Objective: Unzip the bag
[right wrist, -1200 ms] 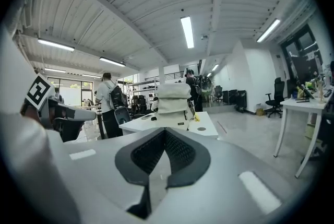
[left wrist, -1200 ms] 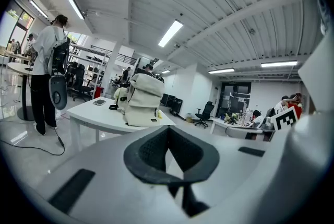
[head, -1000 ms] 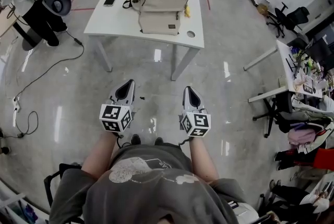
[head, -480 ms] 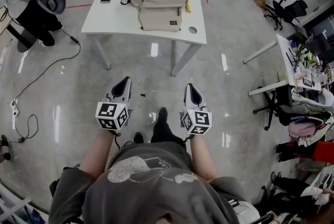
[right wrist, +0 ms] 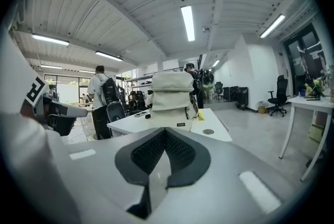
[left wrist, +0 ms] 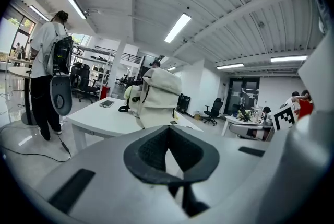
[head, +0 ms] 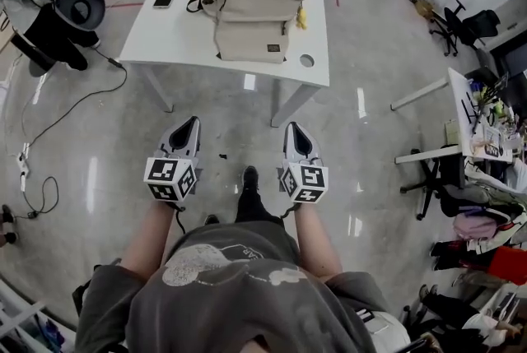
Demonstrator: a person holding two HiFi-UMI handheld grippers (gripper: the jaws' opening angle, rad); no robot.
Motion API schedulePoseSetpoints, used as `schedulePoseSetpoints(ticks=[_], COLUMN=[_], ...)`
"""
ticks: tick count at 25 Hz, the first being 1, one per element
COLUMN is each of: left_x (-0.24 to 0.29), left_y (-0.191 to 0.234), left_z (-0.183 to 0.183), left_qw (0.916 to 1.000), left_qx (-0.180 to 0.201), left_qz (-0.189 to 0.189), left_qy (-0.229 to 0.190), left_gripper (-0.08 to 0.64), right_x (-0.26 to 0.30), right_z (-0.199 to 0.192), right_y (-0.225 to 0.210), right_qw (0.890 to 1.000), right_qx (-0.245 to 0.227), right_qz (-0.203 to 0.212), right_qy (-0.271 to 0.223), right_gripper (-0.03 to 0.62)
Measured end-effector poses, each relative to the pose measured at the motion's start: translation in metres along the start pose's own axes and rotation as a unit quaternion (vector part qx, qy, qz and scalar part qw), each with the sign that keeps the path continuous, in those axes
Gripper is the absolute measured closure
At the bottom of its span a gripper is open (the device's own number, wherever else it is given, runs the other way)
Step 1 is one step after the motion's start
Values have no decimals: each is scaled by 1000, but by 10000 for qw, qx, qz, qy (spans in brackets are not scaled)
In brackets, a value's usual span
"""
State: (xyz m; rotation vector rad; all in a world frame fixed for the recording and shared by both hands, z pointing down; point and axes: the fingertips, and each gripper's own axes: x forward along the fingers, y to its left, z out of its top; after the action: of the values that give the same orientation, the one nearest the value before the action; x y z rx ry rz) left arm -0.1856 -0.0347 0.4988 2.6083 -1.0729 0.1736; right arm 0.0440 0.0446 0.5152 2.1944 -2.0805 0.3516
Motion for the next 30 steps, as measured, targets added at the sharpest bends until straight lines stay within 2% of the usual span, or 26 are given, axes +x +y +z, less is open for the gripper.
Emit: schedulePoseSetpoints(ticks=[7,14,21,30], left_x=[69,137,192,228], left_y=[-10,-31,-48,-66], left_z=[21,32,36,42], left_qw=[10000,10000,9999,9999], left_qx=[-26,7,-50,30], left_qz=[62,23,145,74], left_qy=[19,29,64,109], left_gripper=[554,554,554,554], right_x=[53,96,130,162], right_z=[25,33,40,46], right_y=[-42,-97,-144,-156], right_qw=[9998,9997,9989,9974], right_qx=[-14,25,12,26], right_qz=[177,217,426,687], right_qy=[-30,68,177,195], right_gripper=[592,592,592,592])
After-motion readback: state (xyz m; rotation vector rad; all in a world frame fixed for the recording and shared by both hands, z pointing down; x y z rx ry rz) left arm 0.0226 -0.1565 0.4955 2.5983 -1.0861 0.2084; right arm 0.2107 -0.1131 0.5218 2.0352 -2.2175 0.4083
